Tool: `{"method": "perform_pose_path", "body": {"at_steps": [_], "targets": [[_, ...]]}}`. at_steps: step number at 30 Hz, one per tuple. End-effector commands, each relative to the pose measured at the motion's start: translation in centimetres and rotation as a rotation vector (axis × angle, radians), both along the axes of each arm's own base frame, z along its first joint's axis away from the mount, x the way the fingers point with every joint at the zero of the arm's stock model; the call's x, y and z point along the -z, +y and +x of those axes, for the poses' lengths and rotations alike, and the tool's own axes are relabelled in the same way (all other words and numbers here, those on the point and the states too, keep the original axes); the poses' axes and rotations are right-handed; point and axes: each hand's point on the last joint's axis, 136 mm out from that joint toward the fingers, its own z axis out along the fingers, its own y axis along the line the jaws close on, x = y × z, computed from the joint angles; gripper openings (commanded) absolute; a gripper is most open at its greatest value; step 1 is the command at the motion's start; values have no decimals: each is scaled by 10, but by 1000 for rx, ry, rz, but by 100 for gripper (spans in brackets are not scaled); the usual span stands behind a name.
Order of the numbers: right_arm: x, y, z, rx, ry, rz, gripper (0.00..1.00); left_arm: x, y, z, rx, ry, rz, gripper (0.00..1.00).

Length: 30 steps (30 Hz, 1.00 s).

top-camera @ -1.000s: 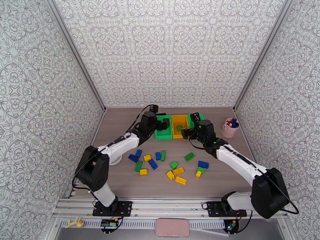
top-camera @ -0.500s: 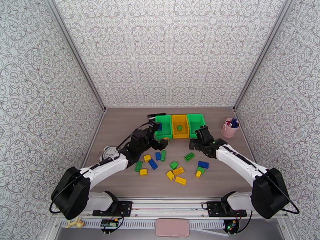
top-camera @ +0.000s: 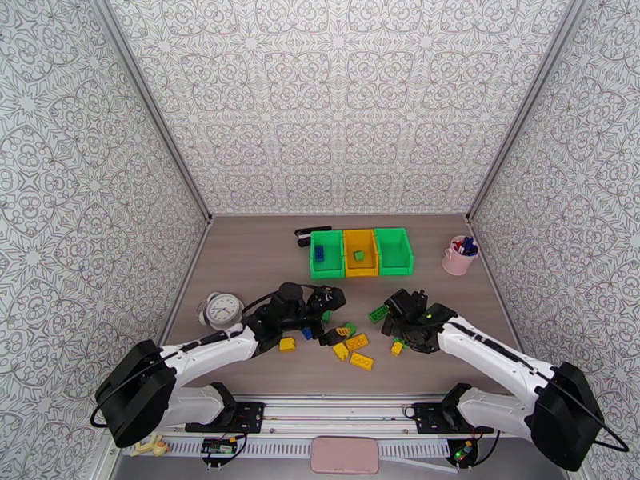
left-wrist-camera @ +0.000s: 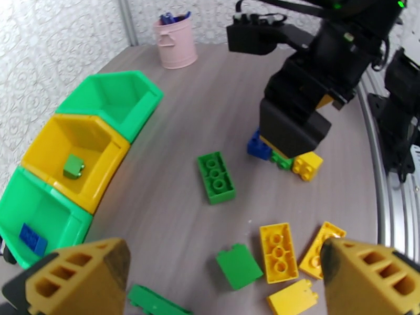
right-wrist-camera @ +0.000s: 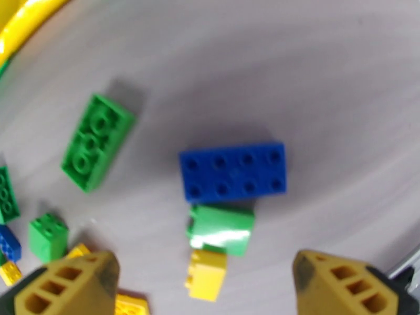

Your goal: Sort the legos into containers by color

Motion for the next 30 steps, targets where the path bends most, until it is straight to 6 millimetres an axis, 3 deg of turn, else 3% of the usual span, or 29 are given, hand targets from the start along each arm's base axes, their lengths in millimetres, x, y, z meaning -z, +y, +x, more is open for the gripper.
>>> {"method": "perform_pose_path", "body": {"at_steps": [1, 10, 30], "targets": [[14, 8, -20, 47, 84, 67, 85, -1, -4, -22, 109, -28, -18, 99], [32, 19, -21, 33, 133, 78, 64, 7, -12, -38, 155, -75, 25, 100], [44, 17, -24, 28, 159, 59, 37, 6, -14, -41, 161, -65, 22, 100]]}}
